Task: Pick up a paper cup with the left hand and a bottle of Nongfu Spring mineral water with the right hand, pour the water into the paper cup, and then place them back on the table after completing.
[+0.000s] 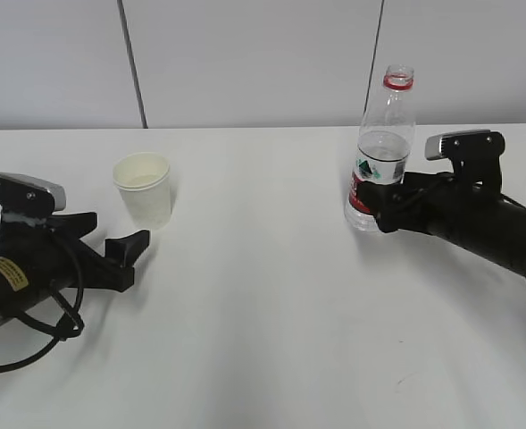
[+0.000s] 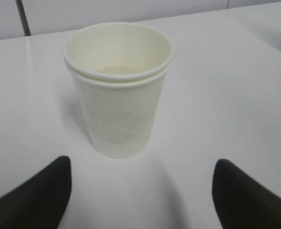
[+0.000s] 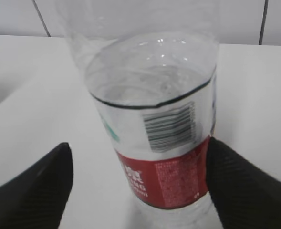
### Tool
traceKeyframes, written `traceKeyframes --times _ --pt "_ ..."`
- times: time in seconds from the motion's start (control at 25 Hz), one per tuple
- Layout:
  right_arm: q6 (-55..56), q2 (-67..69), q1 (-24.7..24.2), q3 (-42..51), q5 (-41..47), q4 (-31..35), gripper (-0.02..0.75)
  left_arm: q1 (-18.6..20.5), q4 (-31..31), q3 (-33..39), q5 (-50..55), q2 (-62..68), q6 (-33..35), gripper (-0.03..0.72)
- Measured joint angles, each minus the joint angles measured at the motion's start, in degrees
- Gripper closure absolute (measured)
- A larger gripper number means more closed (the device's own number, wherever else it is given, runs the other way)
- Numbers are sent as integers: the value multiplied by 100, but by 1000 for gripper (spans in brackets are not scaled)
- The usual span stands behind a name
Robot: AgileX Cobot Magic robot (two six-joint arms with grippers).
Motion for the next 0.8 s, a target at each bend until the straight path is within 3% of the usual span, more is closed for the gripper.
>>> traceKeyframes --times 0.44,0.8 --pt "13 -1104 0 878 43 0 116 0 19 344 7 -614 0 162" --pt "13 -2361 0 920 1002 78 143 0 -173 362 758 -1545 0 174"
